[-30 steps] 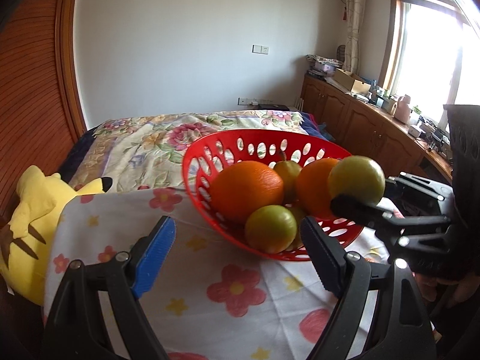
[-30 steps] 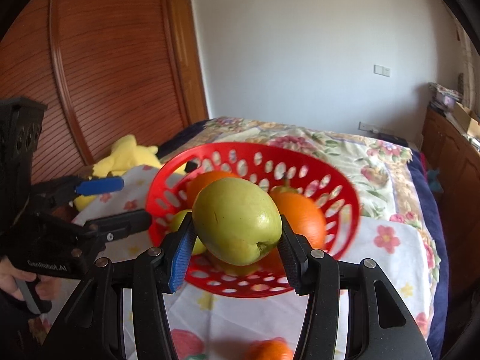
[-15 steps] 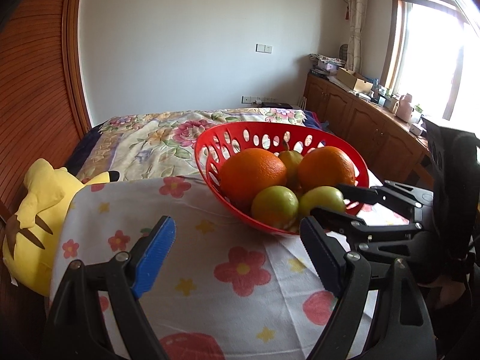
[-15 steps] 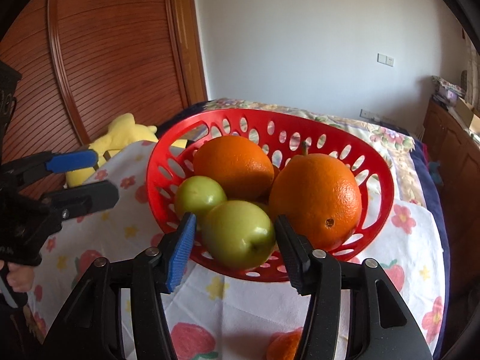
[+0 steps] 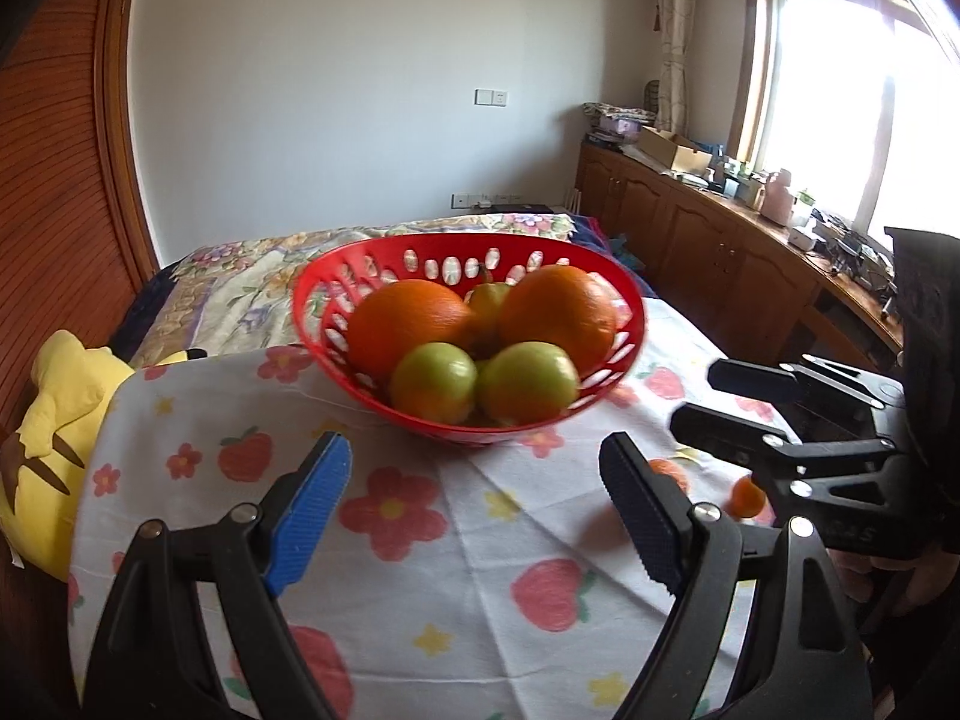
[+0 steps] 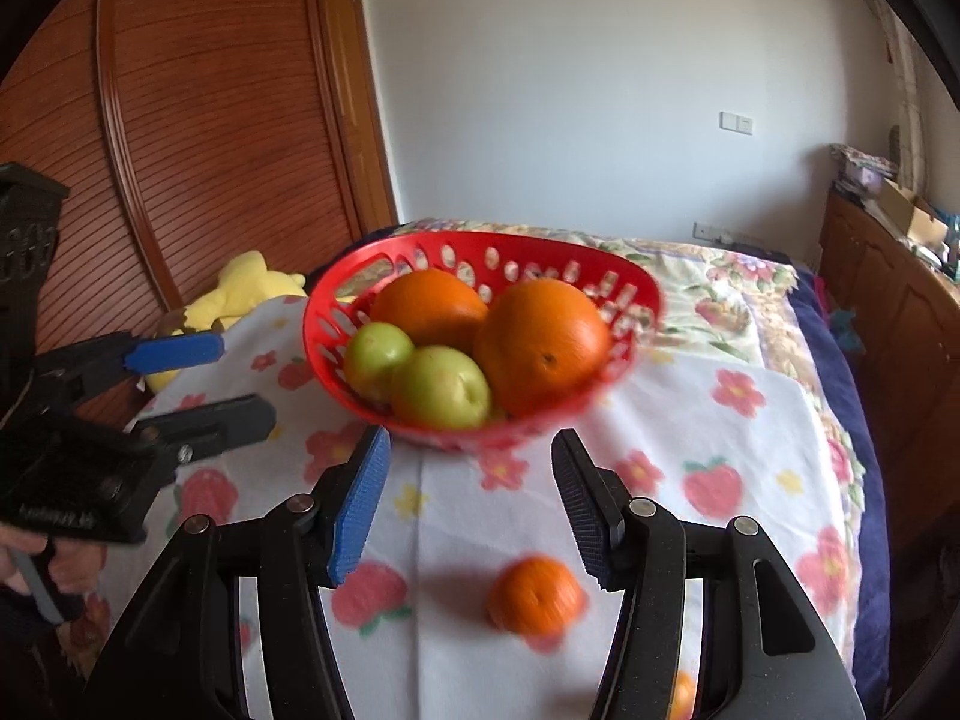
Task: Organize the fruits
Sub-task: 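Withdraw both grippers from the basket, then close the left gripper on a mandarin while the right gripper grasps the other mandarin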
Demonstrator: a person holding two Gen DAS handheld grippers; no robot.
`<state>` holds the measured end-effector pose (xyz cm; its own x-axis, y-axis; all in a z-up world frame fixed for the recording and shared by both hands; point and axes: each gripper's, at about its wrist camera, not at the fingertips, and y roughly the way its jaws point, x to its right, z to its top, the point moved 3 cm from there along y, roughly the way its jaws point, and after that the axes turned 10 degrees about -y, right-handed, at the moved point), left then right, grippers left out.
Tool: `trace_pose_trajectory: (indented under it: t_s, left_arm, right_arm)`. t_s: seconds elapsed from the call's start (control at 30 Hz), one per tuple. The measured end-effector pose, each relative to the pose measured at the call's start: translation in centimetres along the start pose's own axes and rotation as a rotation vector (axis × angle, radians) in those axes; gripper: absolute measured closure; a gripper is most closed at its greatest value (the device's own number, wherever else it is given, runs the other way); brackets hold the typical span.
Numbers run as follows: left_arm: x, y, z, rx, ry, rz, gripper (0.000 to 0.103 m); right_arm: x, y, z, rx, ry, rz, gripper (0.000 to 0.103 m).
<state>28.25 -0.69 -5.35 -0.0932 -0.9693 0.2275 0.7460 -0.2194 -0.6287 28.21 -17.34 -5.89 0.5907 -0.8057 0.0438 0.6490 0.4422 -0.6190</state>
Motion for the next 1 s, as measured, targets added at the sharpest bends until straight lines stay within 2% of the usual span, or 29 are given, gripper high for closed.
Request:
trace_pose_trajectory:
  t_s: [0.23,0.43,0.67,0.83,1.0]
  left_arm:
    - [2.8,0.2,-1.0,0.004,0.029,-0.028,0.018]
    - [4.7,1.1,-2.0,-0.019,0.049,-0.050,0.018]
    - [6.3,2.6,-2.9,-0.048,0.076,-0.061,0.018]
    - [7.2,4.1,-3.5,-0.089,0.088,-0.091,0.018]
    - [7.9,5.5,-4.4,-0.123,0.095,-0.089,0.018]
  right_arm:
    - [2.5,-2.9,-3.7,-0.026,0.043,-0.045,0.045]
    - [4.5,-3.4,-6.8,-0.067,0.091,-0.070,0.045]
    - [5.6,-3.3,-8.6,-0.091,0.116,-0.073,0.049]
    - [5.8,-2.4,-9.6,-0.140,0.121,-0.062,0.053]
    - [5.8,-1.6,-10.9,-0.177,0.124,-0.052,0.056]
